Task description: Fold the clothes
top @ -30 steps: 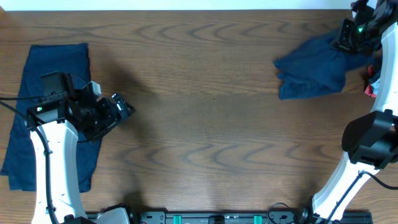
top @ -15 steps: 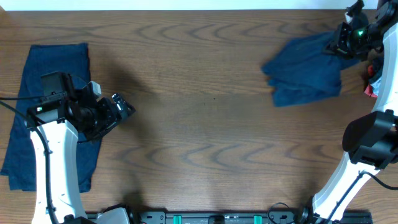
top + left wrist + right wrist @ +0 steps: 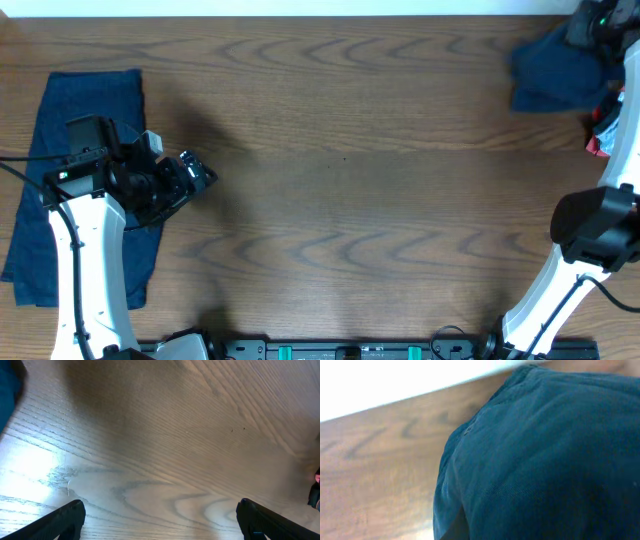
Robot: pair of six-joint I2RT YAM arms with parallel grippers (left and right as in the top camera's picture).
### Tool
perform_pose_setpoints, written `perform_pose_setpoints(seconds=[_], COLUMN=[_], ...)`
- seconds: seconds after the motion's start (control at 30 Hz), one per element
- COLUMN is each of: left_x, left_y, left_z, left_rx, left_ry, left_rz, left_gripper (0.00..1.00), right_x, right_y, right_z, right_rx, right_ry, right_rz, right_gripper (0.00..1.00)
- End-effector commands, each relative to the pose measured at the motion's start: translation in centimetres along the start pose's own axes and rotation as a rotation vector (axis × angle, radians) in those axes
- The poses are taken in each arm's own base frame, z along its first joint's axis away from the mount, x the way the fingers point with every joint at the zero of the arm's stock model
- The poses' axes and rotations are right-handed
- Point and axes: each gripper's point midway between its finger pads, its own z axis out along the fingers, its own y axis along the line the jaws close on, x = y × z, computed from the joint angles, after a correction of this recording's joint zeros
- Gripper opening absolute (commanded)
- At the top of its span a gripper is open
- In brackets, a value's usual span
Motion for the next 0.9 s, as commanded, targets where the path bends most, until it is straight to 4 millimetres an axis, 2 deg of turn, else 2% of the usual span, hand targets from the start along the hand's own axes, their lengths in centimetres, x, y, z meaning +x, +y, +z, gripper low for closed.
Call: perform_pose_setpoints(seconds=[0.0,0.1,0.23,0.53,0.7,0.87], left_x=[-0.3,-0.2,0.2,0.4,0.4,0.3], left_y=[-0.3,-0.2,-0.5,-1.0,-1.0,-1.0], left_z=[-0.3,-0.3,-0.3,-0.3,-0.3,-0.3], left_rx=[-0.001,-0.003,0.016,0.046,0.046,0.046], left_ry=[-0.006,0.0,0.018,0.025,0.025,0.024], left_rz=[0.012,0.009,0.003,0.002,0.003,0.003], left_gripper=[0.98,0.98,0.98,0.98,0.98,0.98], right_x=[-3.5,-4.6,-5.0,-4.4,-4.1,-4.0], right_y=[-1.2,-2.4,-4.4,-12.7,-16.2,-18.3], right_z=[-4.6,-6.0,-6.9,-8.1,-9.3,-10.1], right_rx=[0.048,0.052,0.034,0.033,-0.009,-0.001], right_ry=[-0.141,-0.185,-0.205,-0.227,-0.262,-0.287], right_rz=[-0.03,-0.026,0.004,0.128,0.153,0.172], right_gripper=[0.01,0.01,0.01,0.02,0.02,0.02])
